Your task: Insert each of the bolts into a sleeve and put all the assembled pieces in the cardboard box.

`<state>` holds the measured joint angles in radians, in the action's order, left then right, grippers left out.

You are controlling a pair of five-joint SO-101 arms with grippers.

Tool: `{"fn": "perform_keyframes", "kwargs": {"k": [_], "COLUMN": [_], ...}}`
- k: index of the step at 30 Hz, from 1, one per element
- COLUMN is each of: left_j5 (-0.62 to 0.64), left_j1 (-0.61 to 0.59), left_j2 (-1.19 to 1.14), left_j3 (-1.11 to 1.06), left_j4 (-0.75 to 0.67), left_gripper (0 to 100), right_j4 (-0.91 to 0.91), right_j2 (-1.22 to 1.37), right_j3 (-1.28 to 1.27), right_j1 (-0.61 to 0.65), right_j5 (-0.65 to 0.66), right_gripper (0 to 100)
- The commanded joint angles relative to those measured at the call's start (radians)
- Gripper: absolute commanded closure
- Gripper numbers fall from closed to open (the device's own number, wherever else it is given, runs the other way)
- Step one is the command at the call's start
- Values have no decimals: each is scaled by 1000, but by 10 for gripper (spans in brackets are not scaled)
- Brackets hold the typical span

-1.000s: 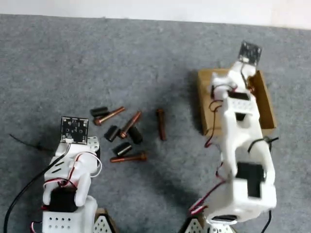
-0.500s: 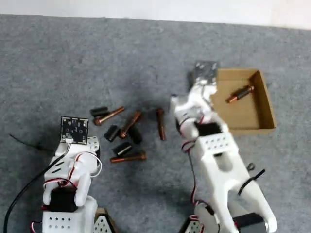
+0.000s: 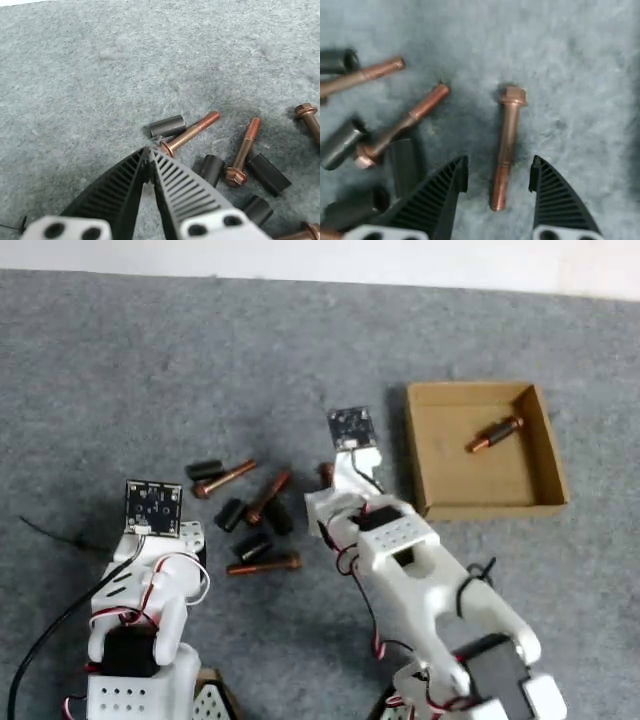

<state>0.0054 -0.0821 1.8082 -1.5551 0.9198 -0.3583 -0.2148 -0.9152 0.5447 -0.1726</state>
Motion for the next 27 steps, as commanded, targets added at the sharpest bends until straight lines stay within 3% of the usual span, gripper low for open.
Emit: {"fn": "perform_keyframes", "kwargs": {"k": [1,27], "left_j5": [-5,-5], "left_j1": [-13,-10], "left_j2": [5,5], "left_j3": [13,8], "left_j4": [-15,-21], "left_gripper": [989,989], "right_j4": [68,91], "right_j2": [39,73], "right_j3": [19,21], "right_j1": [2,1], "right_j5": [-3,-3], "right_gripper": [817,817]}}
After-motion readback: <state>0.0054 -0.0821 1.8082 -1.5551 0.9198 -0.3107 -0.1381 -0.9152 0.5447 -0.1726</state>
